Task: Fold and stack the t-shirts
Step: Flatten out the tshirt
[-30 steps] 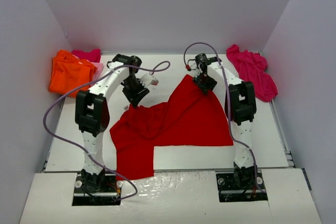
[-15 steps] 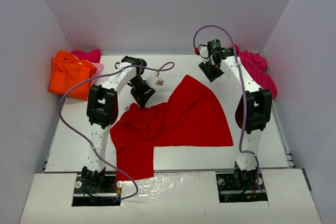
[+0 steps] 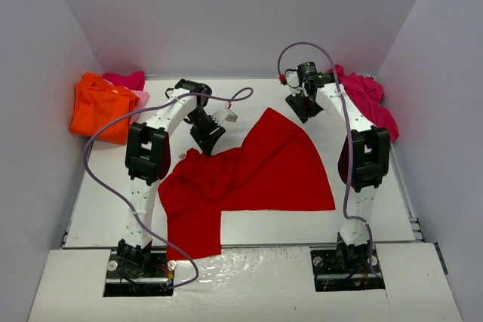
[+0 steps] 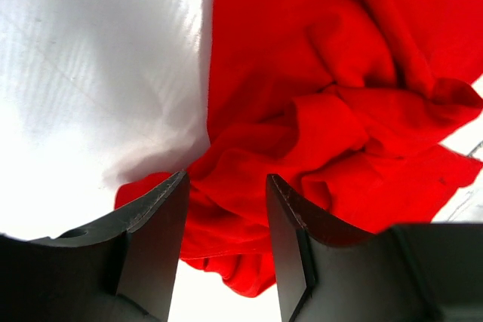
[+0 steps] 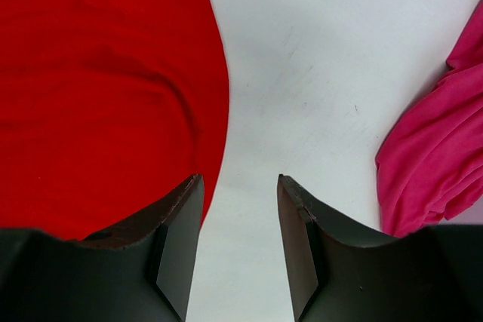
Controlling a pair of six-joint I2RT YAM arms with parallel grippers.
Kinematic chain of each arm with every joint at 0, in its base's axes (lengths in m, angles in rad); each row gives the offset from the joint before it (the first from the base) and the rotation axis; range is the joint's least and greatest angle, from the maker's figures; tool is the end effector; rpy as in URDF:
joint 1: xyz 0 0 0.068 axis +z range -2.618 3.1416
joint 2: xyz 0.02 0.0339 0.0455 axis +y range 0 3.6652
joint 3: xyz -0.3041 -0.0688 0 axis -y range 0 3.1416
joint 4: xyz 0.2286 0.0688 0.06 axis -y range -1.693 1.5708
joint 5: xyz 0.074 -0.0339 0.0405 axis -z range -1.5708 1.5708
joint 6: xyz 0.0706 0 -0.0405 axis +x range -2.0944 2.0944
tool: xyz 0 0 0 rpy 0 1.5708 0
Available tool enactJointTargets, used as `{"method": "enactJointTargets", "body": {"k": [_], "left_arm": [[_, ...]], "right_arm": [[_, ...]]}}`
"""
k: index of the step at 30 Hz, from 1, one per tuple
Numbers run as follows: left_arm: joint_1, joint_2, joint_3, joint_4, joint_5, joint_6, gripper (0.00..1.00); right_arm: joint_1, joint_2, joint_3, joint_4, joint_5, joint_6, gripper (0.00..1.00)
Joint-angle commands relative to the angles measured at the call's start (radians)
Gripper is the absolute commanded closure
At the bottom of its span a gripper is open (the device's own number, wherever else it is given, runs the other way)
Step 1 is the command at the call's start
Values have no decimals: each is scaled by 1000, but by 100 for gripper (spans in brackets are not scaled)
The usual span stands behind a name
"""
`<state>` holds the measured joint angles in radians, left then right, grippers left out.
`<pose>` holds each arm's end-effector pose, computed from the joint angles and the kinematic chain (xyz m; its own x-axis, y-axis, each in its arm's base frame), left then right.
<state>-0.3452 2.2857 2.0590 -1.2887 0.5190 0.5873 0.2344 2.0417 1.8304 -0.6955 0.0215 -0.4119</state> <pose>0.4239 -0.1897 0.2151 -0.6050 0.7289 -0.3205 0.7867 0.4852 -0.3816 0.4703 0.1107 0.2814 -0.6141 -0.5582 -0.5579 -0.5076 0.8207 -0.2622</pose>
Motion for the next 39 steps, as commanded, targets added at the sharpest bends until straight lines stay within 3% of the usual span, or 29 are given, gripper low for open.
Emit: {"method": "enactJointTargets", "body": {"k": [1, 12, 19, 27, 29, 39], "left_arm": [[-5, -19, 32, -71, 40, 50, 58], [8, 15, 20, -92, 13, 65, 59], [14, 1, 16, -93, 13, 62, 100], [18, -120, 16, -26, -50, 22, 100], [18, -150, 33, -20, -64, 11, 100], [17, -180, 72, -20, -84, -18, 100]], "right_arm": [[-9, -7, 4, 20, -3, 2, 59], [-10, -6, 4, 22, 1, -2, 59], [-14, -2, 2, 24, 9, -9, 59], [-28, 38, 44, 36, -26, 0, 58], [-29, 65, 80, 33, -80, -3, 51], [-9, 334, 380, -88, -320, -106, 51]]}}
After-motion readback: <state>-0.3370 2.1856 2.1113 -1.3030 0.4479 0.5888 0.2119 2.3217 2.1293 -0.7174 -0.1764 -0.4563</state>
